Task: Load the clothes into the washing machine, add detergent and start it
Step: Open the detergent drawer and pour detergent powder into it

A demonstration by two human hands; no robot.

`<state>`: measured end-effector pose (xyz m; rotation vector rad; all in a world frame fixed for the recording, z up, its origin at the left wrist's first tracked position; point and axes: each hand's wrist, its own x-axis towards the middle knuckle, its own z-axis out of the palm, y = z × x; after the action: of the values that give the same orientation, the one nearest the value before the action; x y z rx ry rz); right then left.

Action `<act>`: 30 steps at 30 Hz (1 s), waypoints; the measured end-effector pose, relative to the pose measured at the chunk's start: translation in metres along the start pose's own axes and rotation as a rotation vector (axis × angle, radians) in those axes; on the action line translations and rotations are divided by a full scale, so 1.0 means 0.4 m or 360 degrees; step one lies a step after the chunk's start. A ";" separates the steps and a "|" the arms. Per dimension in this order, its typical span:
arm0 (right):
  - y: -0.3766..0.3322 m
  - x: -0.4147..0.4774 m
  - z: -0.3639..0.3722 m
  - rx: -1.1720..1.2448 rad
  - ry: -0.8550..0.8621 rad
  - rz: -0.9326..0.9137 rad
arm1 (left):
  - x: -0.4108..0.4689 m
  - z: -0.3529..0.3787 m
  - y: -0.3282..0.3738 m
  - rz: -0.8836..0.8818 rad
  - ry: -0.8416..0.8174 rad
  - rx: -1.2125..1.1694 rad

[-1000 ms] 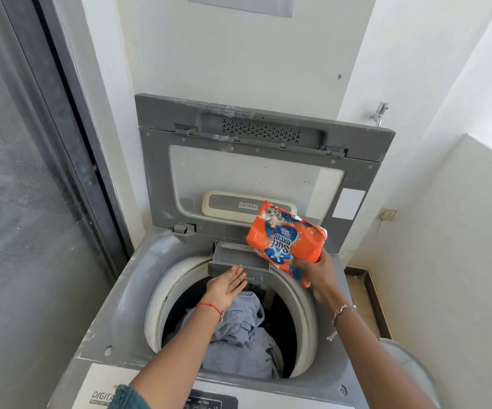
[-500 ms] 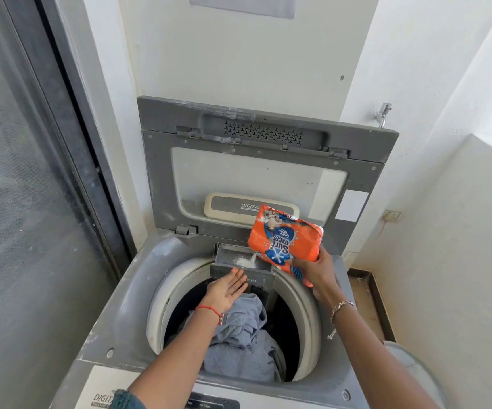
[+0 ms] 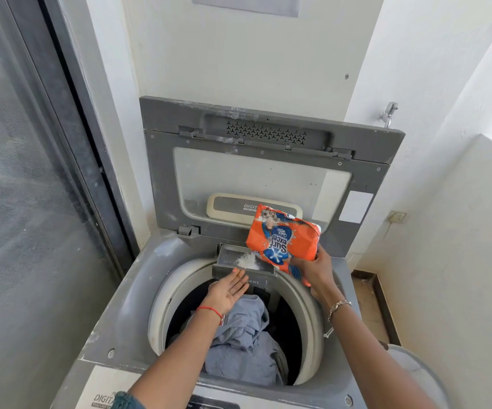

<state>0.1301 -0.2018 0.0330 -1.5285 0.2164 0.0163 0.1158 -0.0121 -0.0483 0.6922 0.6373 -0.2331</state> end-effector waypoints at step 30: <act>0.065 -0.018 -0.053 0.0787 -0.0015 0.0267 | -0.059 0.104 -0.010 0.0030 -0.0091 0.0131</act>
<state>0.1165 -0.2206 0.0079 -1.0149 0.3152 0.0966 0.1150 -0.0424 -0.0113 0.7679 0.5686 -0.2622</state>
